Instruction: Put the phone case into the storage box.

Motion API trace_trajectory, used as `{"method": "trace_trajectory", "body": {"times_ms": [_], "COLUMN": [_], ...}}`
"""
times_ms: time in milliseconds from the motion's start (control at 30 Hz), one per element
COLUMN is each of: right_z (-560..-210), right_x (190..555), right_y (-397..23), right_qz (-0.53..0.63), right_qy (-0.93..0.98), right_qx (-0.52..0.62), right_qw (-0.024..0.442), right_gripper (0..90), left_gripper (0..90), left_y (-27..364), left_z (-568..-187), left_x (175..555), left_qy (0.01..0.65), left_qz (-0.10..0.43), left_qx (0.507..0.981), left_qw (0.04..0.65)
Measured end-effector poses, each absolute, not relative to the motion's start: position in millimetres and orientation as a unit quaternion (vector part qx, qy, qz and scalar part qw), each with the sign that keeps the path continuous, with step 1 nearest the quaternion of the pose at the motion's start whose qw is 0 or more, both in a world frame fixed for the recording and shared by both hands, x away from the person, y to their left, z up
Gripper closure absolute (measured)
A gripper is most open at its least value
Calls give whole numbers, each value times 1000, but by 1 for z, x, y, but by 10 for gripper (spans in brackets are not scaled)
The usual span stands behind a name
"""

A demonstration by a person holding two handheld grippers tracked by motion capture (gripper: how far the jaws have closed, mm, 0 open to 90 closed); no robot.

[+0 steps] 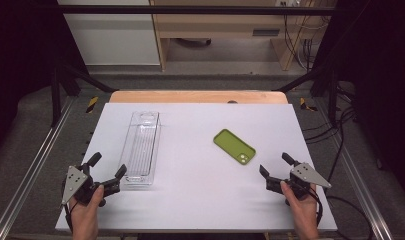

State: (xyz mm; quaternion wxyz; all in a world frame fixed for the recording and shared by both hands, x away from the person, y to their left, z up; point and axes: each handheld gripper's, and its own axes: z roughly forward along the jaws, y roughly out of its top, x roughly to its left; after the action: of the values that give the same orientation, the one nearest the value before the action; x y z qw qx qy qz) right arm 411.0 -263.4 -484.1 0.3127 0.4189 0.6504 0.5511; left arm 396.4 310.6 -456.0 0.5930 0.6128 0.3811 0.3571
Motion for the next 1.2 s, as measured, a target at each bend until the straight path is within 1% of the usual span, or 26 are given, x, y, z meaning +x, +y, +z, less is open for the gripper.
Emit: {"method": "trace_trajectory", "body": {"times_ms": [33, 300, 400, 467, 500, 1000, 1200], "right_z": [-484, -483, -483, -484, -483, -458, -448], "right_x": [411, 410, 410, 414, 416, 434, 443], "right_y": [-264, -263, -260, -258, -257, -243, -228], "right_qz": [547, 533, 526, 519, 515, 439, 402], "right_qy": [655, 662, 670, 677, 681, 754, 787], "right_qx": [424, 434, 441, 454, 455, 429, 406], "right_qw": [304, 298, 285, 257, 253, 234, 232], "right_gripper": [64, 51, 45, 59, 74, 151, 149], "left_gripper": [17, 20, 20, 22, 22, 24, 25], "left_y": [310, 309, 309, 309, 309, 308, 307], "left_z": [-456, -456, -457, -456, -456, -456, -456], "left_x": [396, 396, 395, 395, 395, 395, 395], "left_qy": [379, 380, 381, 382, 382, 380, 378], "left_qz": [358, 352, 350, 347, 345, 340, 341], "left_qx": [616, 616, 616, 618, 619, 624, 624], "left_qw": [591, 594, 594, 594, 593, 592, 592]}}
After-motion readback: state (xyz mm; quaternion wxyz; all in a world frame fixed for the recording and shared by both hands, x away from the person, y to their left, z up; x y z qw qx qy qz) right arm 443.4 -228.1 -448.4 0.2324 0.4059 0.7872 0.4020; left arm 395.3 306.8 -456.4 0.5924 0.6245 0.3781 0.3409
